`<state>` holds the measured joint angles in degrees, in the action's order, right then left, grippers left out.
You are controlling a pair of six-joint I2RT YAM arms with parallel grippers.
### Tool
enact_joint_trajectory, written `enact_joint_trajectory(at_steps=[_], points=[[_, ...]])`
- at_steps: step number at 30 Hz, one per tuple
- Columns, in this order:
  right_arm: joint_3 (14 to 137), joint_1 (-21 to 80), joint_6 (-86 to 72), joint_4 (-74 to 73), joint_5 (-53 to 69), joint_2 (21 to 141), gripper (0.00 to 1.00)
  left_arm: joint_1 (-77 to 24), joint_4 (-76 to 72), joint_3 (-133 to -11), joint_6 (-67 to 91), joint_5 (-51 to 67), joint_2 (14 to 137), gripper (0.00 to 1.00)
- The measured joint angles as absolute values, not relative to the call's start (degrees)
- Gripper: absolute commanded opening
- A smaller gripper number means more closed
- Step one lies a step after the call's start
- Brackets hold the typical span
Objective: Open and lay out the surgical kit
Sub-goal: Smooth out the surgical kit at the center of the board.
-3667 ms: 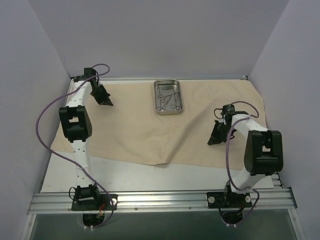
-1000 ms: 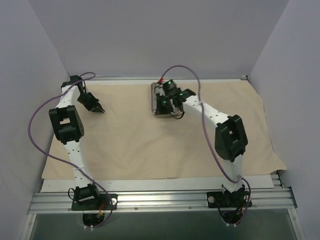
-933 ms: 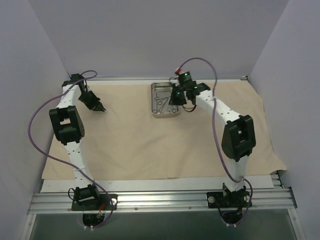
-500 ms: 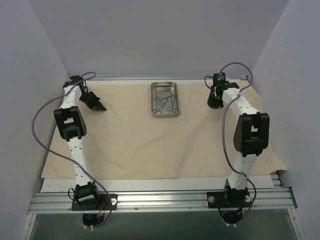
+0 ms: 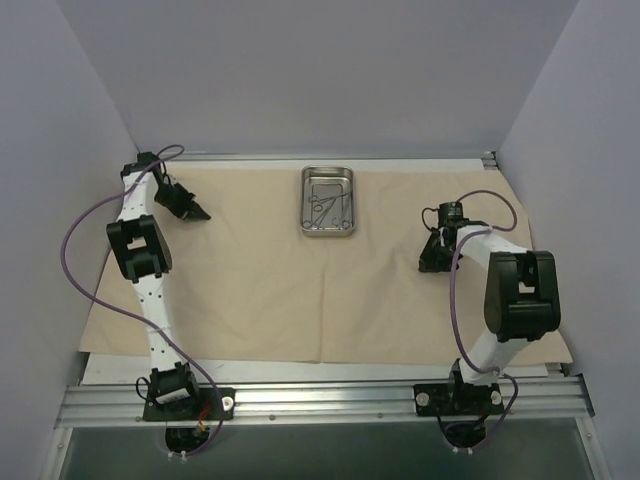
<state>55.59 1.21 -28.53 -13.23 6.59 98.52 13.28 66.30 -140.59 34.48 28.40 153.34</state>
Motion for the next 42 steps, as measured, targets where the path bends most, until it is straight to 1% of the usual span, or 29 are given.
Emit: enact_joint_trajectory(at_steps=[2, 5, 10, 15, 19, 25, 32, 37, 42], points=[[52.99, 1.23, -29.82, -12.80, 8.49, 96.44, 0.00, 13.47, 65.82, -139.79, 34.72, 28.71, 153.05, 0.02], [53.78, 1.32, -29.85, -14.94, 9.52, 96.62, 0.00, 13.89, 65.30, -138.26, 35.09, 28.88, 152.31, 0.02], [63.53, 0.23, -27.07, -21.65, 7.55, 101.30, 0.00, 14.11, 64.58, -136.38, 35.33, 28.64, 151.15, 0.03], [74.61, -6.02, -25.26, -23.18, 5.17, 104.79, 0.00, 14.11, 62.33, -132.05, 35.29, 27.92, 148.81, 0.03], [81.30, -8.78, -25.23, -24.29, 0.10, 106.96, 0.00, 14.17, 60.14, -127.24, 35.33, 27.49, 146.17, 0.03], [94.00, -8.19, -23.88, -23.20, -11.90, 116.99, 0.00, 14.66, 55.53, -119.70, 36.71, 27.86, 142.39, 0.03], [110.80, -8.25, -20.38, -23.03, -21.34, 132.55, 0.00, 15.00, 56.10, -119.66, 37.50, 28.10, 142.32, 0.03], [116.81, -8.69, -18.70, -22.98, -23.14, 140.29, 0.00, 14.98, 57.98, -121.01, 37.30, 27.22, 142.80, 0.03], [118.87, -7.77, -16.43, -22.22, -22.06, 141.75, 0.00, 15.07, 58.78, -121.10, 37.26, 26.81, 142.80, 0.03]])
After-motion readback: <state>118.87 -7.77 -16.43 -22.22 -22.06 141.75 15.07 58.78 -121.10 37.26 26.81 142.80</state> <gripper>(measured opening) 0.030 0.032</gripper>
